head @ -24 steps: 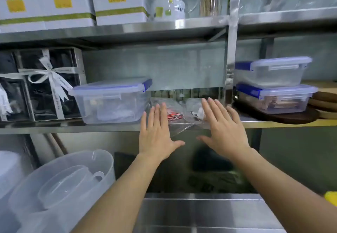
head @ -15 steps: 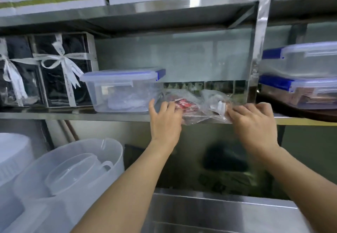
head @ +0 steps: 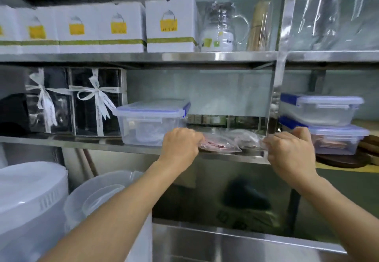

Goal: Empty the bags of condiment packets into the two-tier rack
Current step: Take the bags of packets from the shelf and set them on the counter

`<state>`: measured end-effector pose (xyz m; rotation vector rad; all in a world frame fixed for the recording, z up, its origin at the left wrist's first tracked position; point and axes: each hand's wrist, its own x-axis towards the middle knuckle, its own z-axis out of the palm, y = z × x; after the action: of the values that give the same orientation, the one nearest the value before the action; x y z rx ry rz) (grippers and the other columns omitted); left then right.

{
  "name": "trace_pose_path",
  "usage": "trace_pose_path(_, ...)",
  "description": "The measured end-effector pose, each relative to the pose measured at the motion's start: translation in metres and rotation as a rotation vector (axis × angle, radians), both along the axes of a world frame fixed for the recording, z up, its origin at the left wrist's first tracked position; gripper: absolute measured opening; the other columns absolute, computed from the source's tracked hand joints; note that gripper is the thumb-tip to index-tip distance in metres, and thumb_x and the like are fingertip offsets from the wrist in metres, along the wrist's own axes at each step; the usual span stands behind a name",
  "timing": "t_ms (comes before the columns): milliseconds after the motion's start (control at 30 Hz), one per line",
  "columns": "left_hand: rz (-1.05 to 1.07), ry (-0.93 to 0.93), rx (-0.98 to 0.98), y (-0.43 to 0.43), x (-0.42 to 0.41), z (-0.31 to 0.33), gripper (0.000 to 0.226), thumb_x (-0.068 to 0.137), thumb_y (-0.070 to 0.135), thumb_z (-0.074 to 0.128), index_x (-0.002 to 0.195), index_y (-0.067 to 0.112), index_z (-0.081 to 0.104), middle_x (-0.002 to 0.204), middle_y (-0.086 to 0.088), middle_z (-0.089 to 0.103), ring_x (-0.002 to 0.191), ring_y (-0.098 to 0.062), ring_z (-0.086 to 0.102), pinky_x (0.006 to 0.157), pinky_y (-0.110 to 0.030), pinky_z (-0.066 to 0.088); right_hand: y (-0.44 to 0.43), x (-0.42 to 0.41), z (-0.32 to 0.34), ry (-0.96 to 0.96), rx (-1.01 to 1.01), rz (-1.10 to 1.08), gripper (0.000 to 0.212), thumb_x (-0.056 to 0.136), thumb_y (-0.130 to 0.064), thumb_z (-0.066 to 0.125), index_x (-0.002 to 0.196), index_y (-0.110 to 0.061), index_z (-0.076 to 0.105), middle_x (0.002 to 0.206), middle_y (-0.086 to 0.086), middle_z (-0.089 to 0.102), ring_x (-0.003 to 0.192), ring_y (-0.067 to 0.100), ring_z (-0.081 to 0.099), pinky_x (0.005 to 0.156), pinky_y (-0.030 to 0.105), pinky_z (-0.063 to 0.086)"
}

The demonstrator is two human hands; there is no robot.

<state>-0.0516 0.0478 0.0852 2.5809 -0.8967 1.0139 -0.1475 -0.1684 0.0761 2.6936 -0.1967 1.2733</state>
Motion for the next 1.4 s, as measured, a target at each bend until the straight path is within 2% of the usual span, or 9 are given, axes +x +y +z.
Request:
trace_pose_path(233, 0.014, 0.08, -0.035, 0.03, -0.061, 0.071, 0.027, 0.087, 0.013, 0.052, 0.1, 0.028, 0.07, 0.1, -0.004, 0.072, 0.095, -0.029, 0.061, 0.073, -0.032, 0.041, 0.025, -0.068, 0.061, -0.004, 0.083, 0.01, 0.006, 0.076, -0.007, 0.067, 0.073, -0.004, 0.071, 0.066, 0.014, 0.07, 0.06, 0.031, 0.053, 0.066, 0.029, 0.025)
trace_pose_path(367, -0.005, 0.158, -0.045, 0.048, -0.095, 0.083, 0.022, 0.084, 0.012, 0.057, 0.091, 0.025, 0.073, 0.094, 0.0, 0.074, 0.091, -0.025, 0.063, 0.071, -0.03, 0.044, 0.038, -0.106, 0.067, 0.029, 0.074, 0.017, 0.01, 0.08, -0.012, 0.063, 0.071, -0.011, 0.068, 0.063, 0.008, 0.066, 0.05, 0.011, 0.031, 0.065, 0.028, 0.021)
trace_pose_path(433, -0.012, 0.215, -0.037, 0.057, -0.113, 0.077, 0.018, 0.083, 0.013, 0.06, 0.089, 0.024, 0.073, 0.095, 0.001, 0.074, 0.09, -0.024, 0.064, 0.07, -0.028, 0.042, 0.044, -0.125, 0.059, 0.131, 0.08, -0.002, 0.015, 0.083, -0.02, 0.059, 0.071, -0.014, 0.066, 0.066, 0.005, 0.064, 0.056, 0.017, 0.042, 0.067, 0.028, 0.021)
trace_pose_path(633, 0.035, 0.379, 0.168, 0.076, -0.163, 0.008, 0.017, 0.082, 0.018, 0.059, 0.091, 0.023, 0.072, 0.1, -0.008, 0.072, 0.095, -0.033, 0.064, 0.075, -0.032, 0.047, 0.059, -0.16, 0.002, 0.486, 0.075, -0.06, 0.019, 0.087, -0.025, 0.048, 0.081, -0.015, 0.064, 0.088, 0.007, 0.07, 0.085, 0.028, 0.061, 0.079, 0.033, 0.032)
trace_pose_path(833, 0.034, 0.391, 0.092, 0.085, -0.199, -0.049, 0.02, 0.083, 0.014, 0.052, 0.084, 0.022, 0.07, 0.092, -0.005, 0.071, 0.088, -0.032, 0.062, 0.068, -0.03, 0.04, 0.077, -0.196, -0.042, 0.425, 0.101, -0.062, 0.041, 0.086, -0.015, 0.05, 0.05, -0.02, 0.031, 0.054, 0.0, 0.052, 0.048, 0.017, 0.037, 0.071, 0.029, 0.02)
trace_pose_path(967, 0.004, 0.235, 0.062, 0.099, -0.238, -0.083, 0.009, 0.075, 0.013, 0.066, 0.074, 0.019, 0.072, 0.07, -0.003, 0.07, 0.065, -0.025, 0.065, 0.051, -0.028, 0.038, 0.096, -0.235, -0.078, 0.416, -0.016, -0.005, 0.014, 0.077, -0.014, 0.062, 0.063, -0.015, 0.063, 0.063, 0.004, 0.065, 0.054, 0.021, 0.053, 0.066, 0.032, 0.037)
trace_pose_path(1067, -0.137, 0.101, 0.068, 0.114, -0.274, -0.124, 0.014, 0.056, 0.008, 0.069, 0.054, 0.021, 0.067, 0.047, 0.003, 0.06, 0.043, -0.019, 0.058, 0.039, -0.02, 0.04, 0.112, -0.271, -0.117, 0.338, -0.111, 0.115, 0.018, 0.062, -0.003, 0.048, 0.053, -0.014, 0.059, 0.049, 0.005, 0.058, 0.046, 0.025, 0.054, 0.058, 0.03, 0.032)
trace_pose_path(1267, -0.398, 0.106, 0.316, 0.163, -0.33, -0.233, 0.024, 0.067, 0.01, 0.051, 0.064, 0.021, 0.072, 0.058, 0.01, 0.066, 0.053, -0.01, 0.061, 0.053, -0.022, 0.047, 0.129, -0.343, -0.207, 0.591, -0.24, 0.423, 0.016, 0.05, -0.009, 0.069, 0.056, -0.021, 0.06, 0.055, -0.006, 0.056, 0.051, 0.016, 0.053, 0.052, 0.026, 0.037)
trace_pose_path(1400, -0.429, 0.2, 0.505, 0.189, -0.348, -0.268, 0.026, 0.068, 0.017, 0.049, 0.073, 0.02, 0.075, 0.069, 0.01, 0.071, 0.061, -0.009, 0.065, 0.057, -0.018, 0.052, 0.133, -0.37, -0.237, 0.684, -0.237, 0.449, 0.013, 0.064, -0.02, 0.054, 0.06, -0.02, 0.066, 0.059, -0.009, 0.062, 0.056, 0.011, 0.06, 0.063, 0.024, 0.031)
